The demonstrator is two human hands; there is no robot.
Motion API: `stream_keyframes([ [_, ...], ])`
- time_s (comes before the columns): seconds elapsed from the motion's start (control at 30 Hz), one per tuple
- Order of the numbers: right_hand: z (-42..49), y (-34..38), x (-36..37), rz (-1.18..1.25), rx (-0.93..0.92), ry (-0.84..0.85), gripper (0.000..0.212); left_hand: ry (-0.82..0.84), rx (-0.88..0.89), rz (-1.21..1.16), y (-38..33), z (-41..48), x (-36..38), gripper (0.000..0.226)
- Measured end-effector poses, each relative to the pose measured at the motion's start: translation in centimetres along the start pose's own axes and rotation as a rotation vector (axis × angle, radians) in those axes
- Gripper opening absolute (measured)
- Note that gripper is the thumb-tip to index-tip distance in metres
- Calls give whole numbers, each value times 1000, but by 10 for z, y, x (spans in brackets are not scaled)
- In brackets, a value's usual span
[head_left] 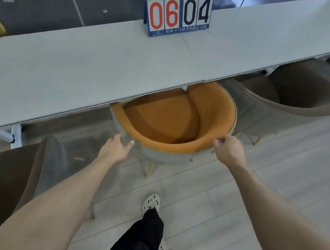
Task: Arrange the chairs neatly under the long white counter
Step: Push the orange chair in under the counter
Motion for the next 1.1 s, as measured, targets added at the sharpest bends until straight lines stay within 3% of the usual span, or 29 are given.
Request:
stream_keyframes([
  [0.1,41,-3,-9,-41,-6,-85,28,14,-158,-109,-24,25,15,101],
  [0.2,80,-5,-8,-57,17,-91,46,11,-312,-194,-44,37,26,117],
  [0.37,148,-10,13,-146,77,51,101,-14,-500,-302,-65,41,45,133],
  [0.47,189,-11,32,-176,87,156,116,-34,-576,-291,-68,43,59,136],
  [0.7,243,-13,55,-110,21,197,121,-248,-697,-313,-49,34,82,121],
  [1.1,233,-27,52,-54,36,215,115,-231,-716,-360,-42,16,89,122],
])
Point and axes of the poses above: each hand's wrist, its own z-axis towards the middle knuckle, its own x-axis out of the palm, y = z × x, the point moved 6 cm from there along z, towards the middle knuckle, and after that the axes turned 8 degrees about -y, right-handed, at the moved point
